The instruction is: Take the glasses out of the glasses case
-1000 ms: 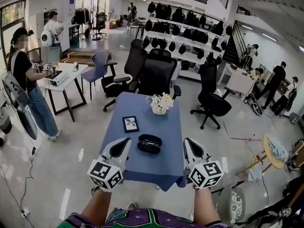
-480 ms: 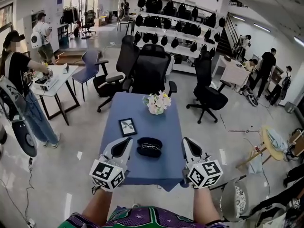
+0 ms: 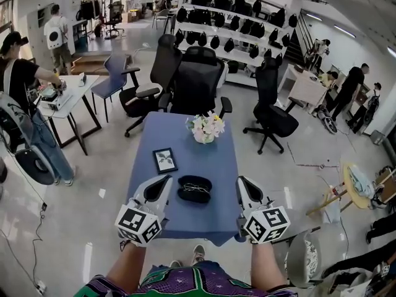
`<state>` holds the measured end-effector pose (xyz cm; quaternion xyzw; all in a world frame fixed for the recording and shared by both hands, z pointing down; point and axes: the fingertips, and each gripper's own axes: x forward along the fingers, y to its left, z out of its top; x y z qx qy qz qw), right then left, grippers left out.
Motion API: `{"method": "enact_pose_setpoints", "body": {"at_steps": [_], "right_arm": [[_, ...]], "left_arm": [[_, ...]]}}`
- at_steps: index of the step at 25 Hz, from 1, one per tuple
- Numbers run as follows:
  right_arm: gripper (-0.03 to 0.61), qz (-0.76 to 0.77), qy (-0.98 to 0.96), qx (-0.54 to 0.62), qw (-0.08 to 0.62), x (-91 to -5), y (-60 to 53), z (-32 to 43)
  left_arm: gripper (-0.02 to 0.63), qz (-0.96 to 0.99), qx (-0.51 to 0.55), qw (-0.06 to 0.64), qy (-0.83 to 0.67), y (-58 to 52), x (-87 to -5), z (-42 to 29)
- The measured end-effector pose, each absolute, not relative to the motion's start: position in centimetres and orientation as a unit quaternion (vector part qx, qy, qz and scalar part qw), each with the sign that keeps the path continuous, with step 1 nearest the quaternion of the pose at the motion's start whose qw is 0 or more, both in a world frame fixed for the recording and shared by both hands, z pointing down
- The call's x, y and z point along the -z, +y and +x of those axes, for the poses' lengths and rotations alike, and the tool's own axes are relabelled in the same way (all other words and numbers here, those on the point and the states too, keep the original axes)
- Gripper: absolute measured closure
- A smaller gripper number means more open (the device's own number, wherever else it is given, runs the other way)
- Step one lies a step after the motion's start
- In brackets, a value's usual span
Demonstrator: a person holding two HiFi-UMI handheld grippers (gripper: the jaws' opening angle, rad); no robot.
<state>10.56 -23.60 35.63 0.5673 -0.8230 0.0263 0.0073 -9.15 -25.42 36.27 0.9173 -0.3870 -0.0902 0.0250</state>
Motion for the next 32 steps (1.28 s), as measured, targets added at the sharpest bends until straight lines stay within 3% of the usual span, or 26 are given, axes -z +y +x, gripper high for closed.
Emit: {"method": "enact_pose_setpoints", "body": {"at_steps": [15, 21, 32], "right_arm": [[0.577, 0.523, -0.852, -0.020, -0.013, -34.8, -29.6, 10.7], [0.577, 0.524, -0.851, -0.036, -0.015, -35.7, -29.2, 11.1], [0.577, 0.524, -0.850, -0.063, 0.000, -39.5, -30.0, 12.4]], "left_arm": [[0.595, 0.920, 0.069, 0.003, -0.387, -29.7, -35.1, -6.2], [0.510, 0.935, 0.035, -0.008, -0.353, -29.8, -36.4, -4.4], [0.508, 0.940, -0.051, -0.043, -0.336, -31.2, -41.2, -1.4]]}}
